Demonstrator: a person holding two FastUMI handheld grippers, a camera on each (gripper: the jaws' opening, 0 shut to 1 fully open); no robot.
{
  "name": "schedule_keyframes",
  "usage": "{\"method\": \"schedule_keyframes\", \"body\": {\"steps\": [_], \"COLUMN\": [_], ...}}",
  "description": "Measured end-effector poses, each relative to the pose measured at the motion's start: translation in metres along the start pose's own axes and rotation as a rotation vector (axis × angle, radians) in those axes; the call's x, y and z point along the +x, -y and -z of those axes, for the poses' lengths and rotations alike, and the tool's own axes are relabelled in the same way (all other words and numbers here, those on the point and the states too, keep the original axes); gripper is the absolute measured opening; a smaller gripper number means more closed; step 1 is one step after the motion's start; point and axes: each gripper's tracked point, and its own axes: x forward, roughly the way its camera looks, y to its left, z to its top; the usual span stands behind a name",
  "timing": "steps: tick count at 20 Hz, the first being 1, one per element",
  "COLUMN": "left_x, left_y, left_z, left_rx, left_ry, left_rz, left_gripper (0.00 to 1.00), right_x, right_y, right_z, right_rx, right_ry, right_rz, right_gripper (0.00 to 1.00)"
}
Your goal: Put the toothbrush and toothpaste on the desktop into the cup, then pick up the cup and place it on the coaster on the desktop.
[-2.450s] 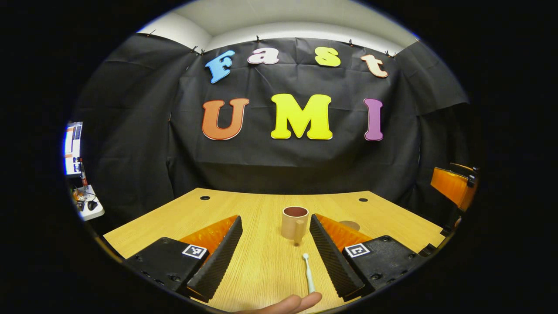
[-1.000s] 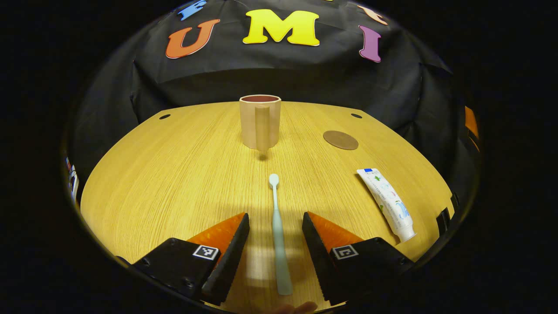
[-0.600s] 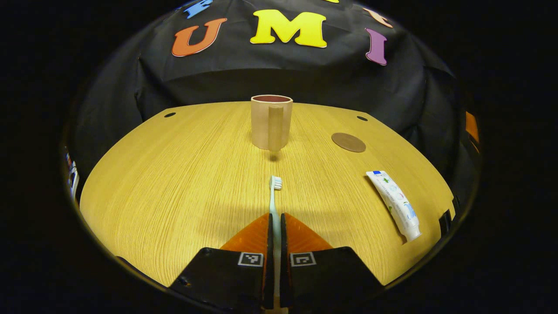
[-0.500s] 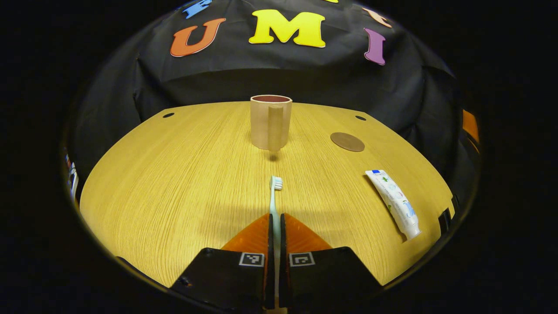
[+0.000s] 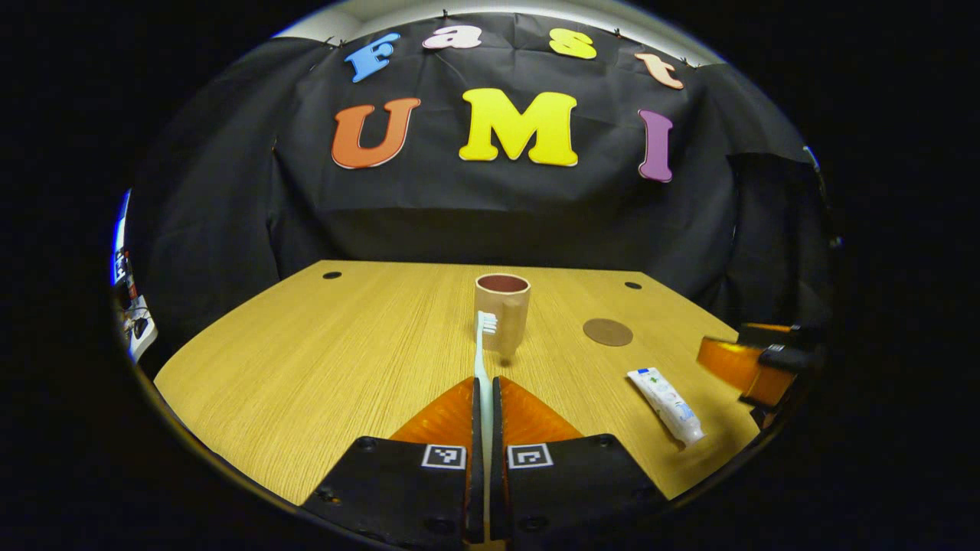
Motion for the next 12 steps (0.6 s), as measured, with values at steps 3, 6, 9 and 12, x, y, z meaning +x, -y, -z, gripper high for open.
{"method": "schedule_keyframes", "body": {"steps": [3, 6, 9, 12], "left_x": [-0.015, -0.024, -0.025, -0.023], "left_y": [-0.001, -0.004, -0.005, -0.005], "left_z": [-0.027, -0.042, -0.046, -0.044], "left_rx": [-0.007, 0.004, 0.005, -0.002], "left_ry": [0.103, 0.16, 0.167, 0.149], "left_rz": [-0.009, -0.017, -0.015, -0.011], "left_gripper": [0.06, 0.06, 0.05, 0.06], "right_x": [0.015, 0.024, 0.027, 0.029], "right_y": [-0.001, -0.001, -0.007, -0.004], "right_z": [0.031, 0.06, 0.07, 0.085], "right_rx": [0.028, 0.032, 0.049, 0.03], "right_ry": [-0.109, -0.218, -0.277, -0.323], "right_rz": [-0.002, 0.008, -0.019, -0.01], "right_gripper": [0.96, 0.91, 0.82, 0.66]}}
